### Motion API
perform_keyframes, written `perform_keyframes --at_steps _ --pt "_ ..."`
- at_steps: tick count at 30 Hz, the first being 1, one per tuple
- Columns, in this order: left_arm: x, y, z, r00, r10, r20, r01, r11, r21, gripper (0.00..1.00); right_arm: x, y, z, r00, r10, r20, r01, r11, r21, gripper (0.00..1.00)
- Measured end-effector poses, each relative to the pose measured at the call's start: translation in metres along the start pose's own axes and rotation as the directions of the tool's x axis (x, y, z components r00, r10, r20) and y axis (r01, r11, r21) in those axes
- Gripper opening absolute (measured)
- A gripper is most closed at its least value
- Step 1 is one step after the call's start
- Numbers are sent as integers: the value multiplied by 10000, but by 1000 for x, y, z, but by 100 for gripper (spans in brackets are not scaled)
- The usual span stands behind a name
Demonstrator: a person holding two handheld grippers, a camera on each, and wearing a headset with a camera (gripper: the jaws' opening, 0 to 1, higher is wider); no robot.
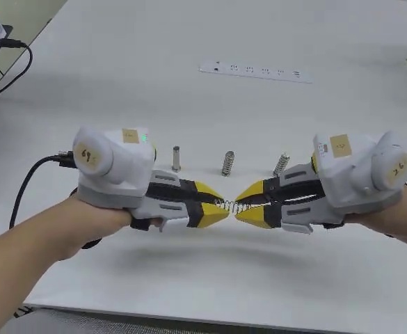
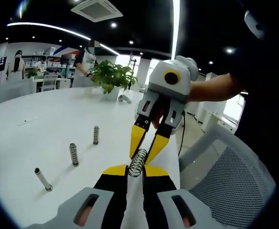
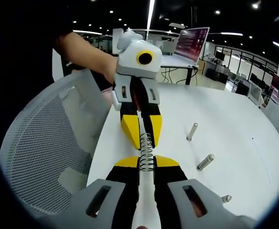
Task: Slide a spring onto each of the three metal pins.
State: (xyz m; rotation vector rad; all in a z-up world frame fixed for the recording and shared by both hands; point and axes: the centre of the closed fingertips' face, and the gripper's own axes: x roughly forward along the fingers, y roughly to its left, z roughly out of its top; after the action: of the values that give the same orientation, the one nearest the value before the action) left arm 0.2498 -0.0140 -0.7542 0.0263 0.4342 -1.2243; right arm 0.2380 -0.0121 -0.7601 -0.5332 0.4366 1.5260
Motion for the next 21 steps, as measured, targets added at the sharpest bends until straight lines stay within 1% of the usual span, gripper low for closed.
perform_keyframes --at_steps 4,5,7,12,16,18,21 --pt "0 0 1 10000 -12 26 12 10000 -36 3 0 0 1 10000 -35 34 35 9999 127 8" --pt "0 0 1 10000 -20 38 20 10000 -32 3 0 -1 0 9999 -92 61 90 9994 338 9" --pt "1 -1 2 10000 -41 57 42 9999 -128 3 0 -2 -1 9998 -151 107 147 9992 364 9" --pt "1 -3 4 9999 -124 92 125 9999 -114 3 -2 -1 -6 9997 -238 52 234 9976 647 10" --pt "0 -3 4 9999 -133 105 134 9999 -102 3 -4 -3 -8 9994 -346 66 340 9970 695 10" --pt "0 -3 4 9998 -134 118 135 9998 -134 3 -5 -4 -7 9992 -399 88 392 9963 759 9" --pt "0 -3 5 9998 -155 147 157 9998 -146 3 -5 -4 -7 9991 -392 167 377 9960 805 9"
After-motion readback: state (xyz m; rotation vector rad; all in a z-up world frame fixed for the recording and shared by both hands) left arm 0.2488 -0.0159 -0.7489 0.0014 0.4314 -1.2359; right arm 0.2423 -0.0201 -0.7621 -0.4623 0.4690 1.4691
